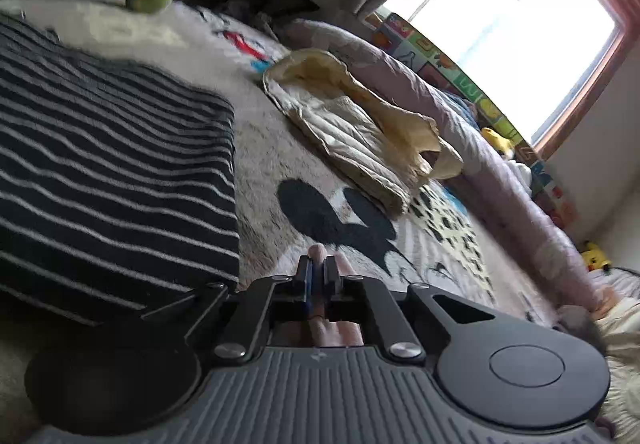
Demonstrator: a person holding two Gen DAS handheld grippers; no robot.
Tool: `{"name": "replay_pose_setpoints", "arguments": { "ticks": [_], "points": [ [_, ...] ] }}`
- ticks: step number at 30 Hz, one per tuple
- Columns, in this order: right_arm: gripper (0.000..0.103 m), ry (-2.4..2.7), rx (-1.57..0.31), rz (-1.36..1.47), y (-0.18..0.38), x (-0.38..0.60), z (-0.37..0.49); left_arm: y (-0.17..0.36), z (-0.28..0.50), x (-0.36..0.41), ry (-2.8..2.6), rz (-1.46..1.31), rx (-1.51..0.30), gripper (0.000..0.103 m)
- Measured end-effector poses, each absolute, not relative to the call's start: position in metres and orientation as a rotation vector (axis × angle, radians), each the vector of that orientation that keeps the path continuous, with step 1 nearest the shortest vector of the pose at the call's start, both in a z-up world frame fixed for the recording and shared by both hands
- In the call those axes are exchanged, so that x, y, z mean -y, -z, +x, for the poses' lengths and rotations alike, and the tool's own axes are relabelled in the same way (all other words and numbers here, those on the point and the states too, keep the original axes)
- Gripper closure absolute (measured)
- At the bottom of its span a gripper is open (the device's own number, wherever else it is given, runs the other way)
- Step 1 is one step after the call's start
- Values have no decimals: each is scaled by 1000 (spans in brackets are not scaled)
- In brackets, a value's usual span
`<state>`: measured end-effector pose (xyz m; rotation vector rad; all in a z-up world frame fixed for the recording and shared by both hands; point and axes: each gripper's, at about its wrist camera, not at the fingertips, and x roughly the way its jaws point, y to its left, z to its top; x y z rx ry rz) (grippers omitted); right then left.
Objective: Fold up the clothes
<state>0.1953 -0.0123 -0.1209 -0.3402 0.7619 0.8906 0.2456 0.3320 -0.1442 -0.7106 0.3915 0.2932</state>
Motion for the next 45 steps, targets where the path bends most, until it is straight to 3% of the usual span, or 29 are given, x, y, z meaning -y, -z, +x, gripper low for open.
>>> {"name": "replay_pose_setpoints", "arguments": {
  "ticks": [6,10,14,22,23,25,26,32,41,43,45],
  "points": [
    [43,-820,-756,-214,107,64,183,126,215,-338,-393,-687,-222,77],
    [42,-704,-773,-137,114,105,189,127,225,-329,-208,-675,-274,77],
    [42,-584,-813,-40,128,139,201,146,254,-307,-159,-554,-515,80],
    [41,-531,-872,-6,130,166,196,142,244,-297,-277,-526,-478,79],
    [40,-530,-865,12,126,170,194,133,240,-291,-272,-532,-434,75],
    [38,-529,-835,58,120,184,190,122,238,-280,-200,-538,-388,44],
    [37,-522,-818,74,119,192,189,115,241,-265,-112,-540,-378,24],
    [36,-433,-761,171,118,243,209,96,314,-190,181,-422,-580,22],
    [36,-383,-749,397,96,305,342,108,448,-133,342,-298,-803,23],
    [36,-387,-759,385,101,304,386,116,459,-128,376,-278,-815,27],
    [40,-390,-770,380,105,303,415,124,477,-124,427,-279,-842,39]
  ]
}}
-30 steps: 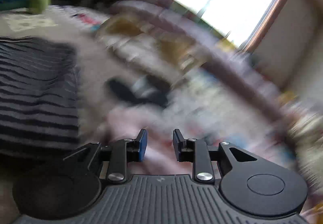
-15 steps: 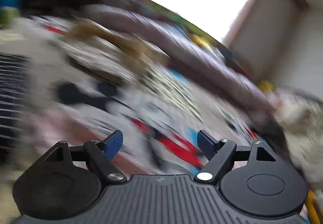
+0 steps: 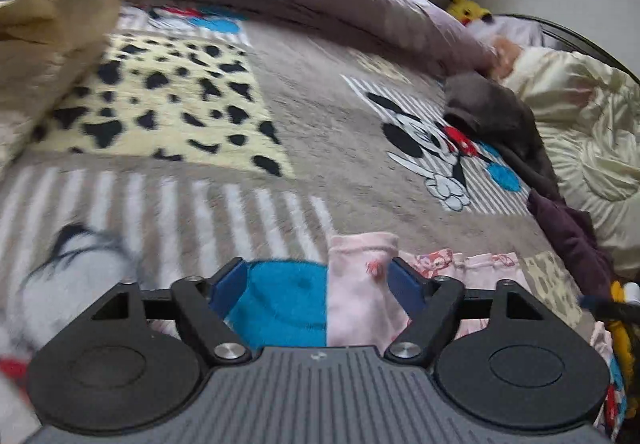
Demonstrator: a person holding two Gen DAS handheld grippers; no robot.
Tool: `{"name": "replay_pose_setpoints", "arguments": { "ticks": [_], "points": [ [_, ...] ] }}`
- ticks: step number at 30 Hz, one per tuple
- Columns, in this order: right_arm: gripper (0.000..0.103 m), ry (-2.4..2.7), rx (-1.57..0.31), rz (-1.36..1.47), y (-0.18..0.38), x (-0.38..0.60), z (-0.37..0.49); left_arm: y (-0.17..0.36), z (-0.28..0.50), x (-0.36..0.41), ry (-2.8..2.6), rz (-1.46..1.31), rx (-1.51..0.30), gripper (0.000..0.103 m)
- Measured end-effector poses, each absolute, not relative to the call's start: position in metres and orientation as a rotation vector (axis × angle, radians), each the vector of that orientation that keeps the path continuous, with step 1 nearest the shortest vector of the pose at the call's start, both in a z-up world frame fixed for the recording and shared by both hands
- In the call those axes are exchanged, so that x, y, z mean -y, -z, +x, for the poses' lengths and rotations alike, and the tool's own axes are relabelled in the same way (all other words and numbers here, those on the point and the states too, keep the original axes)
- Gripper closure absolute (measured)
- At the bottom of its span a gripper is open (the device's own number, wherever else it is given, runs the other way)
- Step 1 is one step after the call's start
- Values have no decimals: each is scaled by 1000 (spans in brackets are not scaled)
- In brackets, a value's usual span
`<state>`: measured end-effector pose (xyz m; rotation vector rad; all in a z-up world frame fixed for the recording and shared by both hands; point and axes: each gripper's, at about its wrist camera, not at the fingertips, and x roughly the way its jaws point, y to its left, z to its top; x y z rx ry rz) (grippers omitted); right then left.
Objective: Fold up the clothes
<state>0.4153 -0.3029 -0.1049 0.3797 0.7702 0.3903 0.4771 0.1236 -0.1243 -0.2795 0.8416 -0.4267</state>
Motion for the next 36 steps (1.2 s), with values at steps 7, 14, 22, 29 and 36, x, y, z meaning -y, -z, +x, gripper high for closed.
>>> {"name": "replay_pose_setpoints", "arguments": {
  "ticks": [7,14,22,29,36],
  "points": [
    [43,-399,-839,461,148,302,489,139,508,-115,520,-276,-865,56],
    [99,-469,-812,483,168,299,503,138,499,-101,545,-207,-776,99],
    [99,-536,-716,413,123,283,515,89,484,-129,456,-255,-603,99],
    [99,-459,-788,332,129,267,543,129,507,-137,308,-182,-728,99],
    [78,-347,-809,172,150,251,540,127,504,-138,259,-137,-711,59]
  ]
}}
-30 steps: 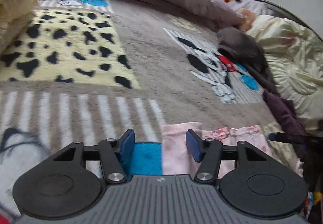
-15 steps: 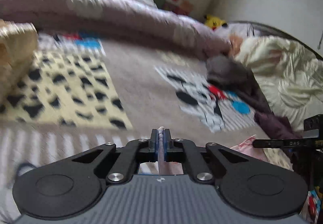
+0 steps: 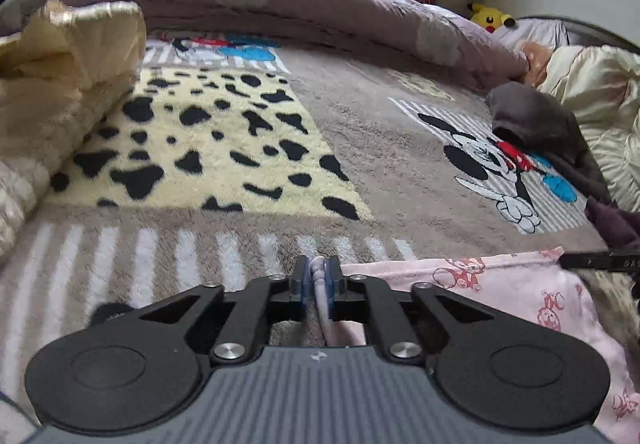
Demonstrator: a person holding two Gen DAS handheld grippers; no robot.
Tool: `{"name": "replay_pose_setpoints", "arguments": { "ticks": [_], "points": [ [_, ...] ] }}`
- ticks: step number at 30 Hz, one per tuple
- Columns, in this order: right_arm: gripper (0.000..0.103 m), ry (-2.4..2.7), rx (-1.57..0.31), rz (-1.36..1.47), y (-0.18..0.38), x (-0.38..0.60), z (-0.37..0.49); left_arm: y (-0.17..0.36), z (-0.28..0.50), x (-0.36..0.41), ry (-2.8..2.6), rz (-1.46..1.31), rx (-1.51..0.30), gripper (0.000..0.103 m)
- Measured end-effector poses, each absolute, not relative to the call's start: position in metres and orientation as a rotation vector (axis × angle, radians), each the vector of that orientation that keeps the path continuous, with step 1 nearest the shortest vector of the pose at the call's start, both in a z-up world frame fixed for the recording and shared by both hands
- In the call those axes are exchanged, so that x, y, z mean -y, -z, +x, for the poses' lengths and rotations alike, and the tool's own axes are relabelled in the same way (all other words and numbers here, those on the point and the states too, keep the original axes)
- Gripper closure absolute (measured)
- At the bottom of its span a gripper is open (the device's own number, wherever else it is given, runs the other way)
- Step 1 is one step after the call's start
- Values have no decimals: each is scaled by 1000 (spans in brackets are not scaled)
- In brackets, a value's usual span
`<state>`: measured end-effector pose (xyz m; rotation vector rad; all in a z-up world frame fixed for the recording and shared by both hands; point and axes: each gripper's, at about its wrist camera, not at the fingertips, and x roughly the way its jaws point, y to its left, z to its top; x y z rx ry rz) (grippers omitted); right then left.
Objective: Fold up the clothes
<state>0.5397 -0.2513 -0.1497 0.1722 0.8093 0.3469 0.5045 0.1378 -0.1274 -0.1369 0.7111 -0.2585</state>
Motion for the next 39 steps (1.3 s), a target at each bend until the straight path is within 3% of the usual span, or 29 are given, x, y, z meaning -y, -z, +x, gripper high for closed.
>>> {"name": "replay_pose_setpoints", "arguments": {
  "ticks": [1,2,10,13,15,16,18,22,24,28,35,37,38,39],
  "points": [
    [63,-331,-784,144,144,251,535,120,498,-142,234,-132,-689,44],
    [62,-316,-731,118,133,251,523,113,491,-146,215,-131,-668,36],
    [63,-607,-641,125,102,236,367,75,325,-160,254,-238,-520,36],
    [65,-657,-701,72,125,227,315,88,269,-153,276,-281,-514,36],
    [67,-644,-731,19,142,225,295,126,247,-142,101,-131,-664,40],
    [68,-633,-693,-8,157,233,280,138,238,-140,26,-46,-672,42],
    [70,-619,-683,-8,154,238,273,129,217,-154,29,-155,-590,42],
    [61,-566,-660,55,126,242,255,107,203,-189,-154,-283,-495,42],
    [56,-571,-666,137,124,246,247,113,195,-231,-250,-475,-491,42],
    [55,-549,-692,198,128,243,233,132,186,-292,-327,-725,-471,42],
    [51,-528,-752,260,148,225,231,146,221,-329,-284,-769,-456,43],
    [50,-525,-753,270,149,225,228,148,233,-333,-290,-738,-461,62],
    [49,-525,-754,273,149,224,229,151,241,-337,-308,-719,-482,84],
    [49,-526,-756,272,149,224,230,154,247,-340,-321,-707,-497,91]
  ]
}}
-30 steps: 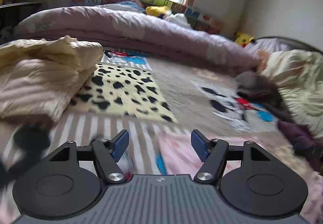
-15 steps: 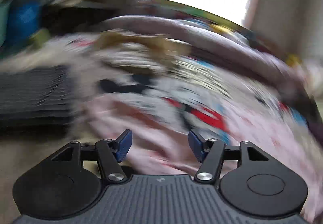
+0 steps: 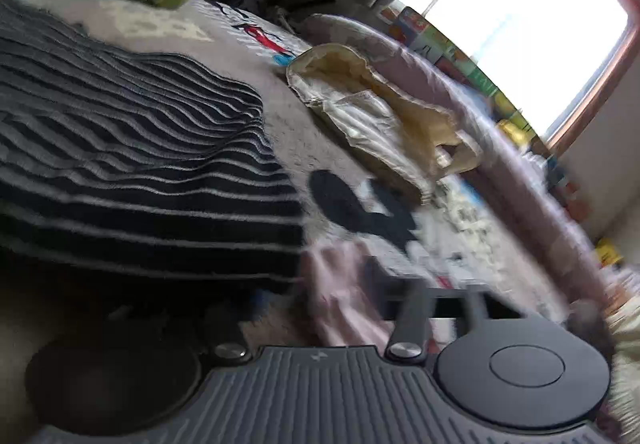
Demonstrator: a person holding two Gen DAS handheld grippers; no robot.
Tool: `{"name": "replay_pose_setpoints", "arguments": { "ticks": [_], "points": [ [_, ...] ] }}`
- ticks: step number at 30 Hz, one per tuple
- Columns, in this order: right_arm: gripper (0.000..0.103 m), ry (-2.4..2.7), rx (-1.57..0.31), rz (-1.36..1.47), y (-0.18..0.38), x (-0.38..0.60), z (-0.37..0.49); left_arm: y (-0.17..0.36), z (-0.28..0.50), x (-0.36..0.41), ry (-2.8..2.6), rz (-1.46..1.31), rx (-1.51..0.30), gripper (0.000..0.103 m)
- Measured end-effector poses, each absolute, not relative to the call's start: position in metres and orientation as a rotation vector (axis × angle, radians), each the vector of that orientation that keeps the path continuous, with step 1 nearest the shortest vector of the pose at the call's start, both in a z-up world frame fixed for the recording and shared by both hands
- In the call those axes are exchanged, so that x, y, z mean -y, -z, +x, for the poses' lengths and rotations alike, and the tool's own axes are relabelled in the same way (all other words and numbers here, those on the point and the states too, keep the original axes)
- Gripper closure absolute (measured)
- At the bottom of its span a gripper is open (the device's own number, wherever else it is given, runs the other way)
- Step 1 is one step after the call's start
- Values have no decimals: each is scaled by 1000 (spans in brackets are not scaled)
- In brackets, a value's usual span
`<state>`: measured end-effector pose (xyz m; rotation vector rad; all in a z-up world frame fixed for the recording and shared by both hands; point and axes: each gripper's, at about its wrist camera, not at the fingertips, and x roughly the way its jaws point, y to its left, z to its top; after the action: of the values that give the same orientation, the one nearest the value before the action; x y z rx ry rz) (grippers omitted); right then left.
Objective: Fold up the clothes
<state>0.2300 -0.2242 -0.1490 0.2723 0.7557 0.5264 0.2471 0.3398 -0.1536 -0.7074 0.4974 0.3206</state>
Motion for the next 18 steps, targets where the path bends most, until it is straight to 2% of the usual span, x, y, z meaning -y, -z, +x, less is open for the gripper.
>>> {"name": "replay_pose_setpoints", "arguments": {
  "ticks": [3,7,11,13,15,18],
  "points": [
    [49,-531,-758,280,150,226,231,159,234,-351,-293,-780,-475,98],
    [49,-539,-762,309,152,230,232,154,217,-353,-307,-751,-441,98],
    [49,-546,-765,302,153,230,233,158,234,-350,-313,-713,-497,98],
    [49,-547,-767,310,152,231,234,155,230,-353,-314,-749,-499,95],
    [49,-543,-766,324,151,233,233,148,217,-349,-318,-715,-496,85],
    [49,-534,-757,341,150,235,229,136,190,-341,-327,-658,-469,83]
  ]
}}
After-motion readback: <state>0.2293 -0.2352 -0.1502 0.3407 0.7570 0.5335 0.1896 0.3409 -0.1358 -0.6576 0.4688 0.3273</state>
